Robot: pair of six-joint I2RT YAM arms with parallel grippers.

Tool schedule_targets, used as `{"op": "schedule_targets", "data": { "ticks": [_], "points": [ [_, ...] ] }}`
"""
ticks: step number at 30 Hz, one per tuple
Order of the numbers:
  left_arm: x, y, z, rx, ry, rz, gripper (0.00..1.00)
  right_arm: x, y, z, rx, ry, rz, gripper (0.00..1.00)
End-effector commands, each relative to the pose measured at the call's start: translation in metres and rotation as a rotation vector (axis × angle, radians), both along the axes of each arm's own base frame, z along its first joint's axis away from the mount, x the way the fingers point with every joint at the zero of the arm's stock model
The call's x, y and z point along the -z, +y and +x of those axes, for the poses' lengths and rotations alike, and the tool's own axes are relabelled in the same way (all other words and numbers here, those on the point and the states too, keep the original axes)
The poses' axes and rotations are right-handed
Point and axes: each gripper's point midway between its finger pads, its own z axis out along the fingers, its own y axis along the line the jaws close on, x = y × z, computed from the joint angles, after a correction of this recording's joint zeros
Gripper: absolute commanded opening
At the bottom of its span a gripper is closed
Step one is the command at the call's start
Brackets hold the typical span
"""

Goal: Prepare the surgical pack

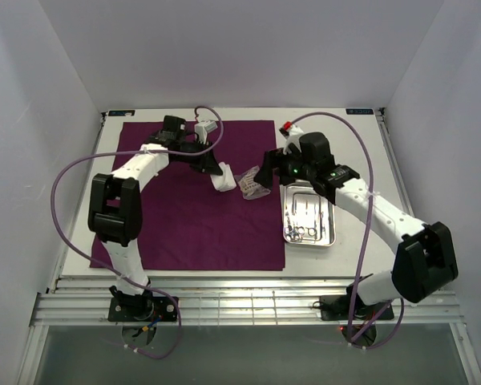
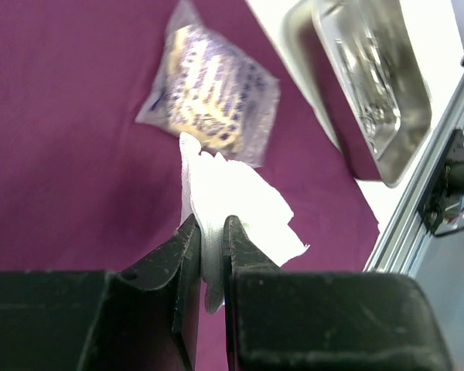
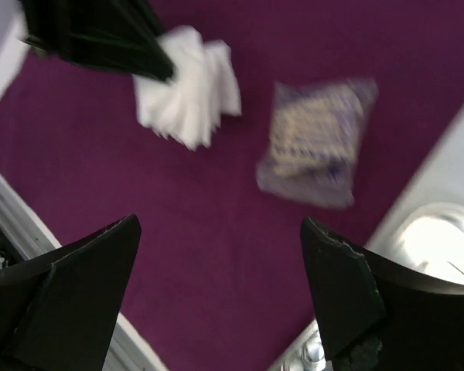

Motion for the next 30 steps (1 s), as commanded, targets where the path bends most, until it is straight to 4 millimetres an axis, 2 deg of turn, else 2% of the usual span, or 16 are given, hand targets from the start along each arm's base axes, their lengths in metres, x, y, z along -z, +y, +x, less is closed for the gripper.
{"op": "schedule_targets", "data": {
  "ticks": [1,6,8,14,16,19,20,24,30],
  "points": [
    [-0.039,-0.004,-0.010,0.096,-0.141,-0.055,0.00,-0.080,0.060,0.020,-0.196,-0.257,0.252,0.91],
    [-0.056,-0.007,-0.027,0.163,-0.179,-0.086,0.00,-0.077,0.093,0.027,-0.282,-0.253,0.317,0.90],
    [-0.059,-0.007,-0.033,0.188,-0.189,-0.084,0.00,-0.069,0.105,0.022,-0.346,-0.246,0.329,0.90],
    [-0.070,-0.009,-0.046,0.232,-0.195,-0.112,0.00,-0.049,0.122,0.018,-0.456,-0.218,0.346,0.94],
    [-0.070,-0.009,-0.048,0.238,-0.189,-0.120,0.00,-0.054,0.130,0.015,-0.493,-0.229,0.383,0.94],
    [-0.071,-0.011,-0.049,0.242,-0.192,-0.122,0.00,-0.046,0.141,0.017,-0.517,-0.200,0.395,0.95],
    [-0.070,-0.011,-0.049,0.241,-0.189,-0.120,0.00,-0.034,0.144,0.018,-0.521,-0.169,0.389,0.95],
    [-0.072,-0.010,-0.048,0.242,-0.199,-0.118,0.00,-0.014,0.147,0.025,-0.479,-0.118,0.365,0.95],
    [-0.063,-0.007,-0.053,0.246,-0.190,-0.100,0.00,-0.008,0.135,0.037,-0.387,-0.160,0.285,0.95]
  ]
}}
